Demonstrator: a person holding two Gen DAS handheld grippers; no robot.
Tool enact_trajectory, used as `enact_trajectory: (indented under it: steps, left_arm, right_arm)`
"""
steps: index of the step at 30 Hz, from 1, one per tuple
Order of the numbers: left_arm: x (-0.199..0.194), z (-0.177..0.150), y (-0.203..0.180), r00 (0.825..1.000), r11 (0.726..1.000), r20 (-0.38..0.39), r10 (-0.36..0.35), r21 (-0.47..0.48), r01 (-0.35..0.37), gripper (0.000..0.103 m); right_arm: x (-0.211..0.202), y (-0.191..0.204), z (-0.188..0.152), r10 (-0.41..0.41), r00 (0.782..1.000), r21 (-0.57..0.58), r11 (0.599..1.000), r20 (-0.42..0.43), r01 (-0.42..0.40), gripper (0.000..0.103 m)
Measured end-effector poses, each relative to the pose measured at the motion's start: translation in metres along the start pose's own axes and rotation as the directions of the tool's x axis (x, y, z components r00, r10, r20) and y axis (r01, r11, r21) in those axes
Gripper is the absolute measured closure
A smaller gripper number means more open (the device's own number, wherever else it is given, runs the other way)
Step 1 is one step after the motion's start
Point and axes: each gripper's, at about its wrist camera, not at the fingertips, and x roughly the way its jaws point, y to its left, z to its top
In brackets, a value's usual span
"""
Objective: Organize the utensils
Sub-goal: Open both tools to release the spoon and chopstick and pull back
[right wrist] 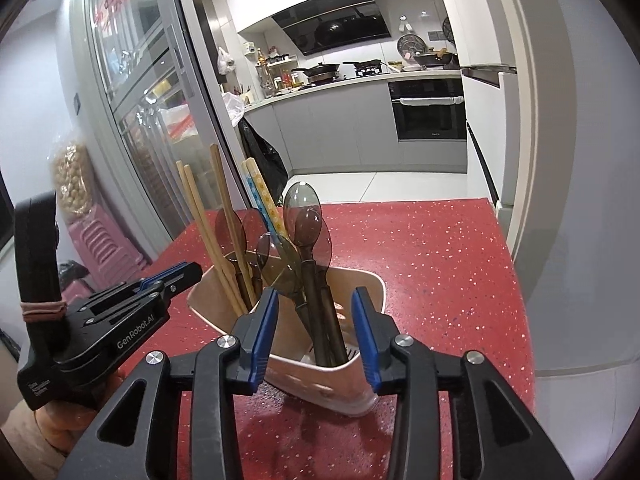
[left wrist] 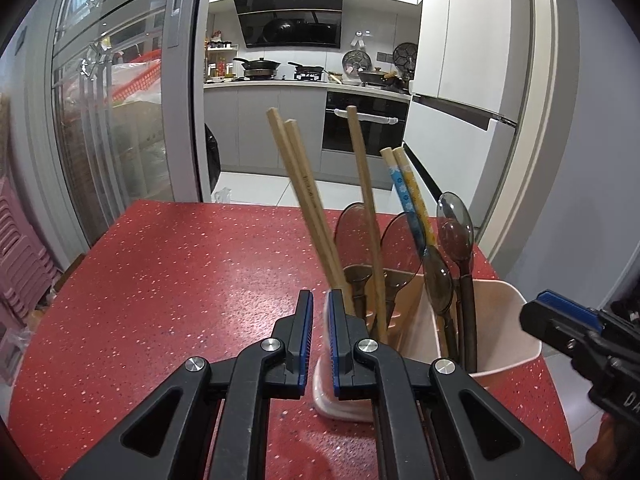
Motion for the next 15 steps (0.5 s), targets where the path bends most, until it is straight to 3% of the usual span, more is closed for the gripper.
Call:
enact_trajectory:
  steps: [15]
  left_arm:
    - [-0.017,-0.027,0.017,0.997,1.0,-0.064,0.03,0.01,-0.029,0.071]
  right_arm:
    - [-0.013,0.006,-0.02,-0.021,0.997,0.055,0.998,-0.079,0.026,0.056]
